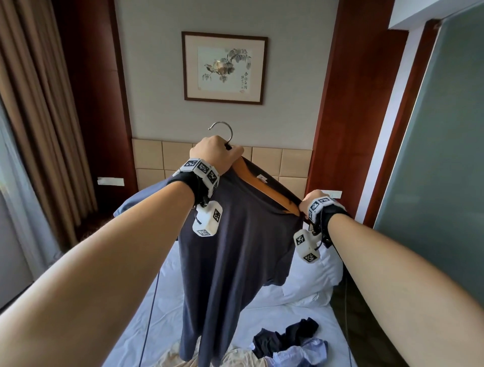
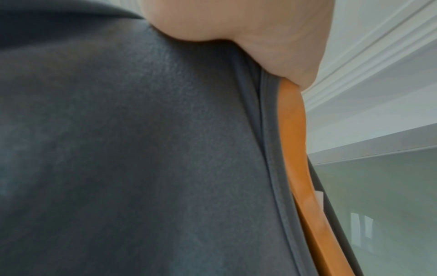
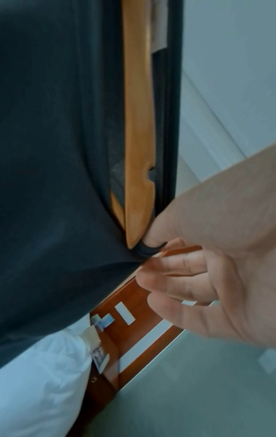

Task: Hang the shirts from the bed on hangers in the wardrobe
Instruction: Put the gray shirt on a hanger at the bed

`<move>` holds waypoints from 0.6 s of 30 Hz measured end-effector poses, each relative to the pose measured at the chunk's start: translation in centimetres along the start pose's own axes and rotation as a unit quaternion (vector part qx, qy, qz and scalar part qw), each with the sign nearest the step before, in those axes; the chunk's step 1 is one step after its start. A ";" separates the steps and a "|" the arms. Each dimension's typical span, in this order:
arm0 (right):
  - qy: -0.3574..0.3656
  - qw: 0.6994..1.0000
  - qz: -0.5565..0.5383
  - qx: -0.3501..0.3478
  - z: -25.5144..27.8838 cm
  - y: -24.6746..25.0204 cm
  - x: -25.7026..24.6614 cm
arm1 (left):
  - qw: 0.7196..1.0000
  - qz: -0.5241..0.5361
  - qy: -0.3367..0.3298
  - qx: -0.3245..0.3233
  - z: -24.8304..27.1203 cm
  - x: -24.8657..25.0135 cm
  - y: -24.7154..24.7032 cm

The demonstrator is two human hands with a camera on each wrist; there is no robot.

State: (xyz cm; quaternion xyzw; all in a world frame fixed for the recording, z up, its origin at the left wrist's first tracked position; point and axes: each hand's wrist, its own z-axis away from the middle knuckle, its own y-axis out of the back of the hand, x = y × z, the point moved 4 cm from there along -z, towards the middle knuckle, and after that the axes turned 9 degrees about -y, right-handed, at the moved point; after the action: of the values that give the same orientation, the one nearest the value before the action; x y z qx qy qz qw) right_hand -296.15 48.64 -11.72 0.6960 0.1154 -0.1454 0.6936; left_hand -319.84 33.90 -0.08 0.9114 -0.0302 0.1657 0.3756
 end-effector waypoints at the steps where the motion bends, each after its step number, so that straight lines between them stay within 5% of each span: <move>1: 0.007 1.000 -0.012 -0.005 -0.4 0.3 0.0 | 1.000 -0.001 0.001 0.001 0.0 0.1 -0.1; 7: 0.017 0.996 0.052 0.064 0.1 0.7 0.4 | 1.000 -0.009 0.010 0.008 -0.1 -0.1 -0.1; 18: 0.023 0.991 -0.122 -0.051 -0.3 1.4 -0.7 | 1.000 0.021 0.011 -0.010 0.6 -0.2 -1.7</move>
State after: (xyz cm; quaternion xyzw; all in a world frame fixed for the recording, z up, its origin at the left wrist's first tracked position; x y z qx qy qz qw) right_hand -296.31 49.00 -10.16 0.6438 0.2224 -0.2073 0.7022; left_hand -319.58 34.74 -1.71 0.9051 -0.0468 0.1828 0.3810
